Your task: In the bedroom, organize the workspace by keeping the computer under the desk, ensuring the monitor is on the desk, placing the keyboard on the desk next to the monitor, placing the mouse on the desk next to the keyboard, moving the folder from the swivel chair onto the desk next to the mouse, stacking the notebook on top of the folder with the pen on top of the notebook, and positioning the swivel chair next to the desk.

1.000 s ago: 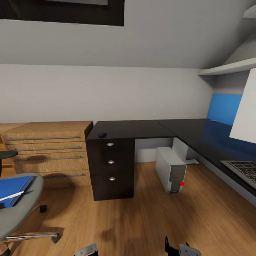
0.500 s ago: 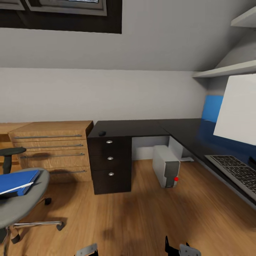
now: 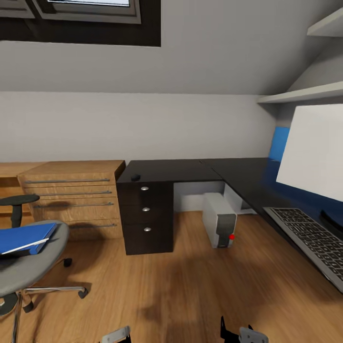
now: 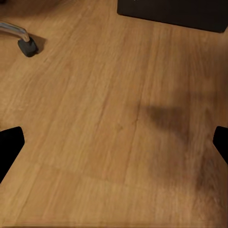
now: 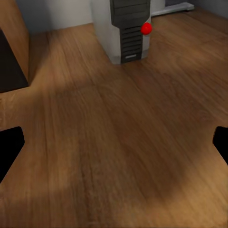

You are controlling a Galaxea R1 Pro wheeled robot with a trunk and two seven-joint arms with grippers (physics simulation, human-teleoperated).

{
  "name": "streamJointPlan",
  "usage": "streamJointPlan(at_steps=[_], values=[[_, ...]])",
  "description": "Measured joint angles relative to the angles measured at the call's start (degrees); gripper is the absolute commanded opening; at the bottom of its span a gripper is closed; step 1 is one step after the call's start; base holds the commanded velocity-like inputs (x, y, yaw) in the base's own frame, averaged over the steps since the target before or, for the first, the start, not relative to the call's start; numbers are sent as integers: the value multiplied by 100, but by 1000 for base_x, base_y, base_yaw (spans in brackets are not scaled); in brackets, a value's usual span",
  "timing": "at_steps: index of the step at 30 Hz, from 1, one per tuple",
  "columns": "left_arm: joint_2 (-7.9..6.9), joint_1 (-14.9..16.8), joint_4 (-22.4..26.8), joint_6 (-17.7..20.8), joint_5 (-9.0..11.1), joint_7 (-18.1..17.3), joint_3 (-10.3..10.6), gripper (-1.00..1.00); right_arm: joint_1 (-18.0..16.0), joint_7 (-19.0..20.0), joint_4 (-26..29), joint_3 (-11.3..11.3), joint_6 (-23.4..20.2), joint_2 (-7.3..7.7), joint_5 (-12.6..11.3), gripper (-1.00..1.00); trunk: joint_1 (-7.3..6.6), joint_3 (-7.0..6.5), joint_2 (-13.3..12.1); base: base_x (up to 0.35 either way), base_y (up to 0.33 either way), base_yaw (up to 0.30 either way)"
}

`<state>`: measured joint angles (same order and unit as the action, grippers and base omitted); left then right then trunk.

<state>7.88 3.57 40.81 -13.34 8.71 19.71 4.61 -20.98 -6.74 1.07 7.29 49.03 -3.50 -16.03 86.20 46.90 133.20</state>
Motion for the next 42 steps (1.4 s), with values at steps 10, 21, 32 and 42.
streamJointPlan(at_steps=[10, 21, 32, 42], values=[[-1, 0, 0, 1, 9, -8, 0, 100, 0, 1, 4, 11, -133, -9, 1, 100, -196, -74, -362, -160, -1, 96], [-7, 0, -6, 1, 11, -12, -1, 100, 0, 2, 8, 10, -245, -2, 6, 100, -198, 23, -362, -24, 0, 105], [-10, 0, -157, 4, 1, -27, 7, 100, 0, 2, 8, 13, -249, -6, 20, 100, -197, 121, -362, -26, -26, 107], [-10, 0, -159, 9, 5, -27, 7, 100, 0, 1, 0, 28, -254, -3, 31, 100, -197, 209, -362, -187, -184, 112]])
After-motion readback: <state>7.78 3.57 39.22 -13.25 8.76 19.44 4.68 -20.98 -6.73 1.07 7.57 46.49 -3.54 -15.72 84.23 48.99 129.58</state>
